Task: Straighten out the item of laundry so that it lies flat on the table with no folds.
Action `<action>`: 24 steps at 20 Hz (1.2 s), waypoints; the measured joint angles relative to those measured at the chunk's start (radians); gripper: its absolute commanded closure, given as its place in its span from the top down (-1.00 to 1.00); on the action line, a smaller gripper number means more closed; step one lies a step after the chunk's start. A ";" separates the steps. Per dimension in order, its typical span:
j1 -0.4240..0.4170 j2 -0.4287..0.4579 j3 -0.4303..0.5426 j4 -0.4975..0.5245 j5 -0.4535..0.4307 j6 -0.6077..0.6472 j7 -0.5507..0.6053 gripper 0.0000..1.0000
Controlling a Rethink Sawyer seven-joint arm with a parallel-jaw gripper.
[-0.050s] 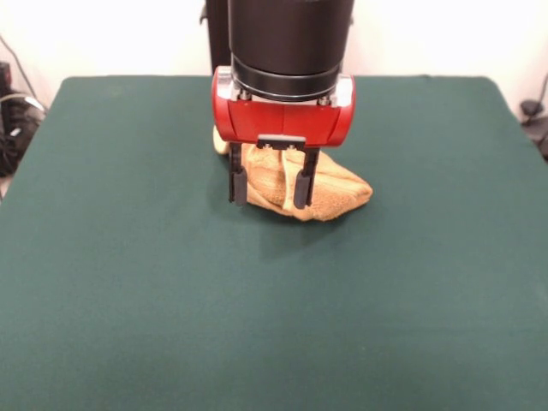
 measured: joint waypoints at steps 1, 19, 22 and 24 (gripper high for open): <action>0.000 0.000 0.000 0.000 0.000 0.000 0.000 1.00; 0.000 0.099 -0.001 -0.261 0.000 0.174 0.000 1.00; 0.000 0.113 -0.001 -0.293 0.000 0.203 0.000 1.00; 0.000 0.126 -0.001 -0.318 0.000 0.219 0.000 1.00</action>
